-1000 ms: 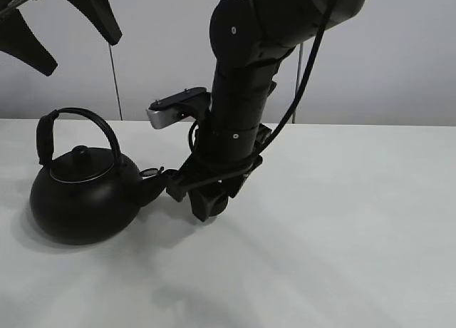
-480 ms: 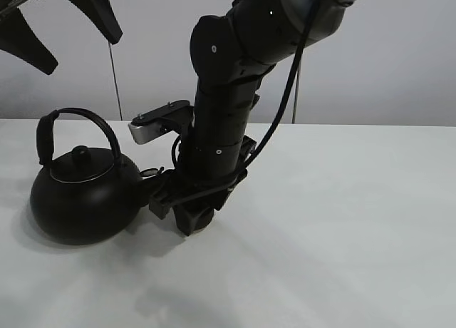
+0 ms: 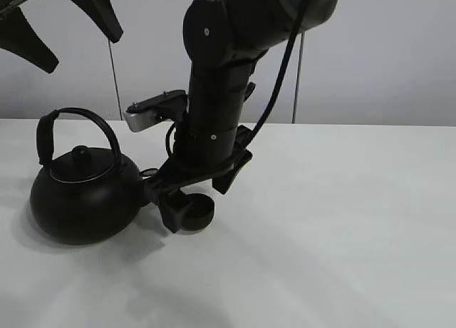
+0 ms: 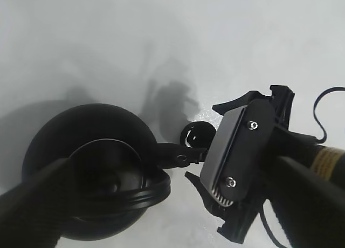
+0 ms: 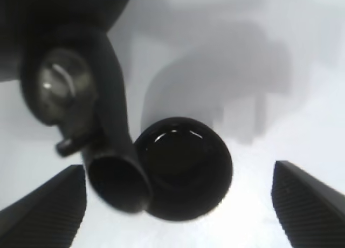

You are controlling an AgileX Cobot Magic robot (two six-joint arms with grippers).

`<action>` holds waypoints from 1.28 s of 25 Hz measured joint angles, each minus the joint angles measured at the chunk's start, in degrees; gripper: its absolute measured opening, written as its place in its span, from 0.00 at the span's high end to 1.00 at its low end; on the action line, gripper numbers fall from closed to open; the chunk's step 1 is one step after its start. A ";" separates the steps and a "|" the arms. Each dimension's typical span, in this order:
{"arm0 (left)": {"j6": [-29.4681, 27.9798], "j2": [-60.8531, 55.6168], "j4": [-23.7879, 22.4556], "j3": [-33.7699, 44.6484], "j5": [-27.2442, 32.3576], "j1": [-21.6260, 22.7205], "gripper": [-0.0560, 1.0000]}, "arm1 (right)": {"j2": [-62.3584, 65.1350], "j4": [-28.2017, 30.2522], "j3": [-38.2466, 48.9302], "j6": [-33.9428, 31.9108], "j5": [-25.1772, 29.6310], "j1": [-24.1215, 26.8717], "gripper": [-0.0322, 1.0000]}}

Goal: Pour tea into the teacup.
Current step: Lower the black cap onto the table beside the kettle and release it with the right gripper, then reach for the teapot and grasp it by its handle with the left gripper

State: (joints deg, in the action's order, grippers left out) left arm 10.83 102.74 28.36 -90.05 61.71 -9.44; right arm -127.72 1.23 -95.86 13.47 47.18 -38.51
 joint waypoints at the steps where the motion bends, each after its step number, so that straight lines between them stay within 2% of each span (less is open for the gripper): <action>1: 0.00 0.00 0.00 0.00 0.00 0.00 0.29 | 0.30 0.00 -0.78 0.00 1.24 0.00 0.35; 5: 0.00 0.00 0.00 0.00 0.00 0.00 0.29 | 2.44 -0.34 -2.28 0.00 8.36 0.82 0.35; 10: 0.00 0.00 0.00 0.00 -0.04 0.00 0.29 | 8.17 1.04 -2.35 -0.14 14.66 7.44 0.35; 14: 0.00 0.00 0.00 0.00 -0.04 0.00 0.29 | 13.33 5.23 -2.46 -1.06 18.92 18.04 0.35; 18: 0.00 0.00 0.00 0.00 -0.04 0.00 0.29 | 17.48 6.71 -2.52 -2.52 22.25 31.21 0.37; 20: 0.00 0.00 0.00 0.00 -0.04 0.00 0.29 | 19.74 5.67 -2.46 -3.84 22.37 36.90 0.38; 23: 0.00 0.00 0.00 0.00 -0.04 0.00 0.29 | 25.20 2.81 -2.26 -4.93 22.89 42.21 0.39; 27: 0.00 0.00 0.00 0.00 -0.04 0.00 0.29 | 36.80 1.77 1.84 -6.26 23.31 45.25 0.39; 32: 0.00 0.00 0.00 0.00 -0.04 0.00 0.29 | 59.86 0.84 18.77 -7.34 23.66 45.46 0.40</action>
State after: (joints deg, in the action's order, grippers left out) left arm 10.83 102.74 28.36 -90.05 61.67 -9.44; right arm -67.87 2.06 -77.09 6.13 70.84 6.95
